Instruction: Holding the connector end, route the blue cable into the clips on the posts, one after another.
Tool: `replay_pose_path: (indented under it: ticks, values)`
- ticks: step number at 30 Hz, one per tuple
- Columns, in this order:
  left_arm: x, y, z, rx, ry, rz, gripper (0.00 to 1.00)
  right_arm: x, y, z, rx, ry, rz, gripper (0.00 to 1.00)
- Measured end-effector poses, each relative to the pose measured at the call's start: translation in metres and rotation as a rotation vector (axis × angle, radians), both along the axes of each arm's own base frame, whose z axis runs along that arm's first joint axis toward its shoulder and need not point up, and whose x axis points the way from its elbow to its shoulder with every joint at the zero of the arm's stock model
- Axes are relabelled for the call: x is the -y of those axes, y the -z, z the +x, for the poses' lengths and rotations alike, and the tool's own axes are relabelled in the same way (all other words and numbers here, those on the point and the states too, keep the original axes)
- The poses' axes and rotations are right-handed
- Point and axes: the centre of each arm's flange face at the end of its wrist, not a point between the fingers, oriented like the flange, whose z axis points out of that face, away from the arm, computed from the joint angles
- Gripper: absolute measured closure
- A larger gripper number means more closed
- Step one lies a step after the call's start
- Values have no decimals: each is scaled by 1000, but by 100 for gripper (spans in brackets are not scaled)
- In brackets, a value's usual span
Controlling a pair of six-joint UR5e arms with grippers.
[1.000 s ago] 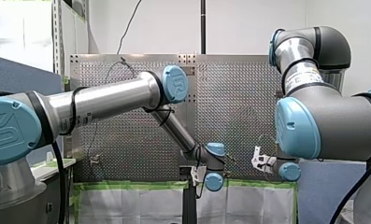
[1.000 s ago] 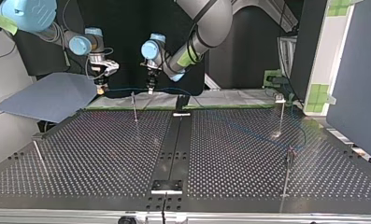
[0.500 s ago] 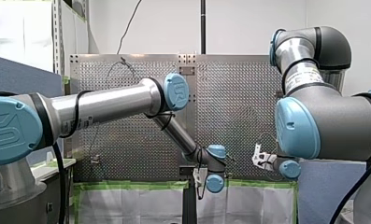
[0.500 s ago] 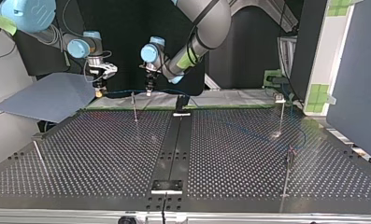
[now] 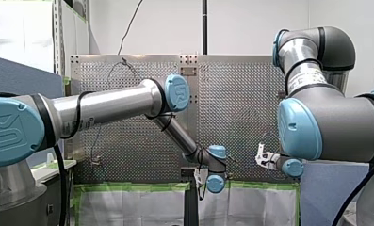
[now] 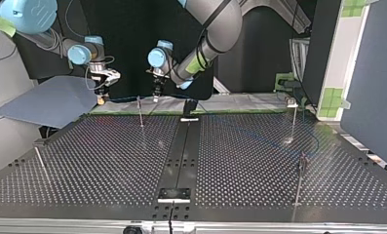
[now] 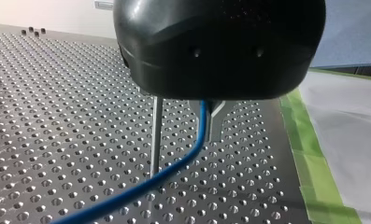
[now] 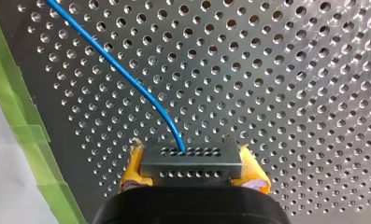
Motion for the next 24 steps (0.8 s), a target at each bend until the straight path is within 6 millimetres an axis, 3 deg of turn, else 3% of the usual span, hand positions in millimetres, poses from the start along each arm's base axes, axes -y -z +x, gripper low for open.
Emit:
replay_pose_path:
  ticks: [7, 24]
  values:
    - [4, -3, -1, -4, 4, 2, 100, 2, -2, 3, -9, -5, -4, 100]
    - [24, -2, -34, -17, 41, 40, 100, 1, -1, 5, -18, -10, 1, 100]
